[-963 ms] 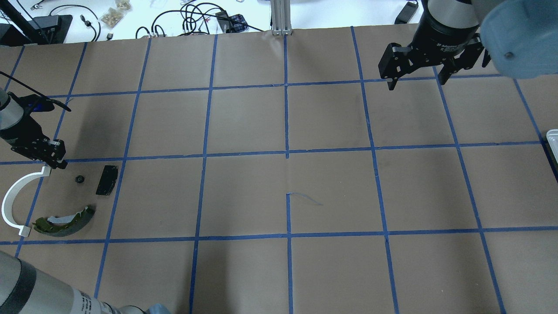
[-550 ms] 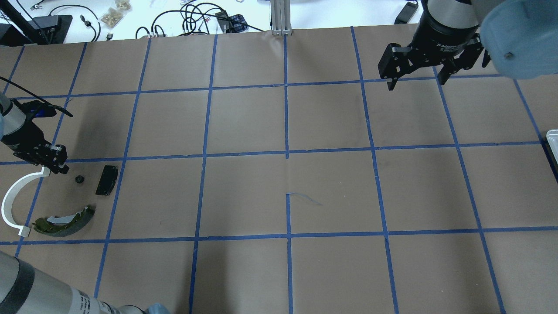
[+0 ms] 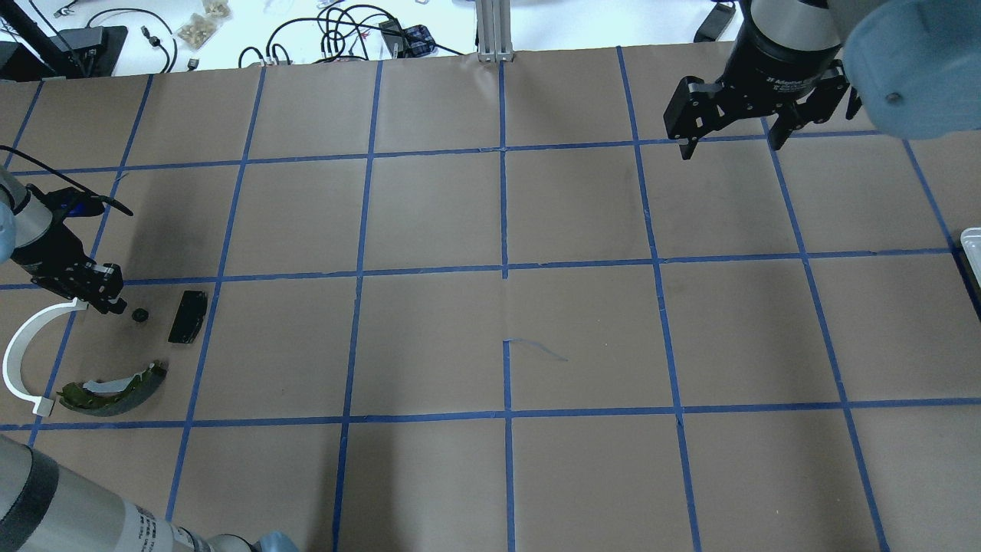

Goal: Place bearing gear from tray to pile

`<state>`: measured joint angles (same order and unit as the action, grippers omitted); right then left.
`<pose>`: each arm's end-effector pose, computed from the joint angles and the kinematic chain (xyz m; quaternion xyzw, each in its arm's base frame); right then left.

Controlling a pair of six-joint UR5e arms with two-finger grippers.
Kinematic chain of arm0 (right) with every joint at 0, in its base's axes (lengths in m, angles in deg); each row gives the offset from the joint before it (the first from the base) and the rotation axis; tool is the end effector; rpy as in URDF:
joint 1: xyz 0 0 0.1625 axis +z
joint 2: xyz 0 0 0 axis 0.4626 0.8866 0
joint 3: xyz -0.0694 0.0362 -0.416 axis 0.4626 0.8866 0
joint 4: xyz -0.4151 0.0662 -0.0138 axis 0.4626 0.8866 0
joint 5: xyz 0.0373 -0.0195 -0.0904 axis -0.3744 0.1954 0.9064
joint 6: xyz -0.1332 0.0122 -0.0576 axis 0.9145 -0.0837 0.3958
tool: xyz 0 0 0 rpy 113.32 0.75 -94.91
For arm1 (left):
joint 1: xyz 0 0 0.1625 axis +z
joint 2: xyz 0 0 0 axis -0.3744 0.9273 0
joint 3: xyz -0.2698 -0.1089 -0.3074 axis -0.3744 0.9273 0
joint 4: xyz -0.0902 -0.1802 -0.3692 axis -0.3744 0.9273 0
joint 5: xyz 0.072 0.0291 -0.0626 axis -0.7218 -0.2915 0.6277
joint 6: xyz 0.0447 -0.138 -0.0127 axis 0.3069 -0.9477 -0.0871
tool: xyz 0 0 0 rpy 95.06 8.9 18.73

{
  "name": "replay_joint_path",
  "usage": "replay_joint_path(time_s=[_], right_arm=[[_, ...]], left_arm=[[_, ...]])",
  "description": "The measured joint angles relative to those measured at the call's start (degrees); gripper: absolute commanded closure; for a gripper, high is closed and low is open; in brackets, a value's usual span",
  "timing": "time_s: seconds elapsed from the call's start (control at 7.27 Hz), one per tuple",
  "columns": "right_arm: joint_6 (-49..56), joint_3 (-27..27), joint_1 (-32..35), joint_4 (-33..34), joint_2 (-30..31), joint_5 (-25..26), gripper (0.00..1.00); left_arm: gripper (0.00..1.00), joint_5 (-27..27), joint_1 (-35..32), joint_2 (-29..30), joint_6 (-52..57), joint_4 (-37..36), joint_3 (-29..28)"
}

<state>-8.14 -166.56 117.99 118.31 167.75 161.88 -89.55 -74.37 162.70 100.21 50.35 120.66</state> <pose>0.1315 -0.5205 0.4429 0.0197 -0.9988 0.0392 0.0205 0.2583 -0.5287 0.1471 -0.0292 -0.9922 -0.1177 0.0286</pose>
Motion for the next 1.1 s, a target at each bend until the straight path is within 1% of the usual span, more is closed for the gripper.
replay_joint_path(time_s=[0.14, 0.28, 0.41, 0.83, 1.1], right_arm=[[0.00, 0.00, 0.00, 0.00, 0.00, -0.01, 0.00], [-0.01, 0.01, 0.00, 0.02, 0.00, -0.03, 0.00], [0.01, 0.05, 0.00, 0.02, 0.00, -0.07, 0.00], [-0.01, 0.08, 0.00, -0.02, 0.00, -0.04, 0.00], [-0.03, 0.08, 0.00, 0.04, 0.01, -0.03, 0.00]], left_arm=[[0.18, 0.00, 0.00, 0.10, 0.00, -0.06, 0.06], [0.05, 0.00, 0.03, 0.18, 0.00, -0.10, 0.14], [0.00, 0.00, 0.20, 0.27, 0.00, -0.15, 0.22], [0.00, 0.06, 0.68, -0.07, -0.35, -0.24, -0.29], [0.00, 1.00, -0.29, -2.00, -1.90, 0.36, -1.12]])
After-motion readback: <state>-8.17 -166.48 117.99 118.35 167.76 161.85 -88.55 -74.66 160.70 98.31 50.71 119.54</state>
